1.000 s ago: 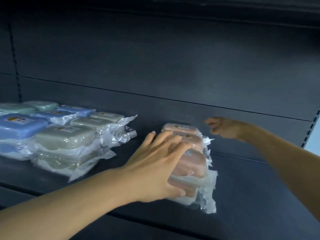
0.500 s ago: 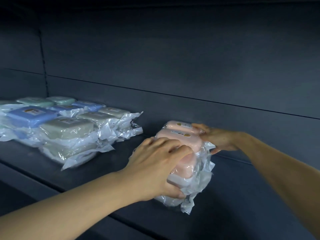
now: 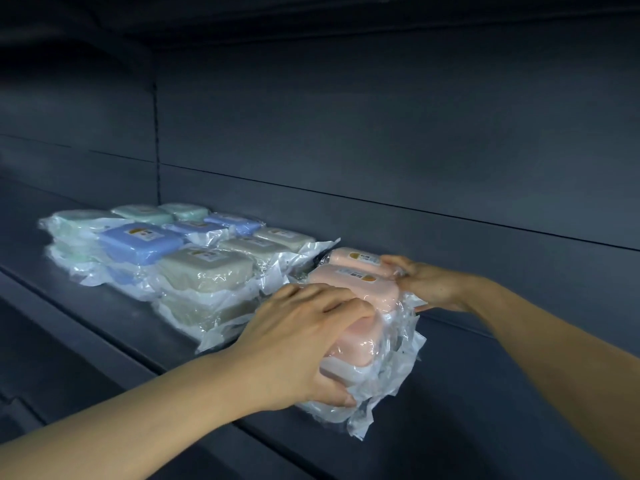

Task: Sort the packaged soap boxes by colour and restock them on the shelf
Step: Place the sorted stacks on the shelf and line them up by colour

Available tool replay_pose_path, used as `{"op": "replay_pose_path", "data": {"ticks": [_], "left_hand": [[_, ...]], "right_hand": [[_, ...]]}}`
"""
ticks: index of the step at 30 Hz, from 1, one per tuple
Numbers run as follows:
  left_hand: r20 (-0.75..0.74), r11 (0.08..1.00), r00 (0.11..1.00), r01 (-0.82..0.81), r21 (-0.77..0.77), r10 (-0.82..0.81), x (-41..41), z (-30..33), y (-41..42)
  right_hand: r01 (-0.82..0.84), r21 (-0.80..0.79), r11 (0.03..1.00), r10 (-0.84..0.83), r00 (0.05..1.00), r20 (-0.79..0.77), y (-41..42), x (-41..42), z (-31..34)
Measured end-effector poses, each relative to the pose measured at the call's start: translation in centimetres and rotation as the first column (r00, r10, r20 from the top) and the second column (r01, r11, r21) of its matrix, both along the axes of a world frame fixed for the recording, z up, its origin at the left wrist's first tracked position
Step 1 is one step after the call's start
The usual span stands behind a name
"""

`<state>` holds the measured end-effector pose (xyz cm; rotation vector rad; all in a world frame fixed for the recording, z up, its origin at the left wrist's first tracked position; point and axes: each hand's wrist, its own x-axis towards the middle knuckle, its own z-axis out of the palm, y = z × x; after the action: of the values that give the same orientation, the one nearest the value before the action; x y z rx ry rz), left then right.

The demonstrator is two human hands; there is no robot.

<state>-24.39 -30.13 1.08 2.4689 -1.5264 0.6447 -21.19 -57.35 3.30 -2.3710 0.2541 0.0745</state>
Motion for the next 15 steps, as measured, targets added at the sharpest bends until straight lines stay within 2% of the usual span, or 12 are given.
{"op": "replay_pose_path", "data": {"ticks": [5, 9, 14, 15], "left_hand": [[-0.036, 1.0, 0.999, -0.011, 0.02, 0.012, 2.4, 0.3, 0.8], [0.001, 1.0, 1.0, -0.019, -0.001, 0.019, 3.3, 0.0, 0.8], [-0.05, 0.997, 0.999, -0.01, -0.077, 0.006, 3.4, 0.0, 2.7], [-0.066, 0.995, 0.998, -0.022, -0.093, 0.016, 3.6, 0.1, 3.4]], "right_hand": [[0.057, -0.04, 0.998, -0.055, 0.998, 0.033, 1.6, 1.6, 0.0], [0.092, -0.13, 0.987, -0.08, 0.993, 0.091, 2.3, 1.4, 0.4], [0.111, -0.426, 0.898, -0.054, 0.988, 0.143, 3.1, -1.0, 1.7], [0.112, -0.446, 0.888, -0.044, 0.986, 0.159, 3.5, -1.9, 2.3]]}}
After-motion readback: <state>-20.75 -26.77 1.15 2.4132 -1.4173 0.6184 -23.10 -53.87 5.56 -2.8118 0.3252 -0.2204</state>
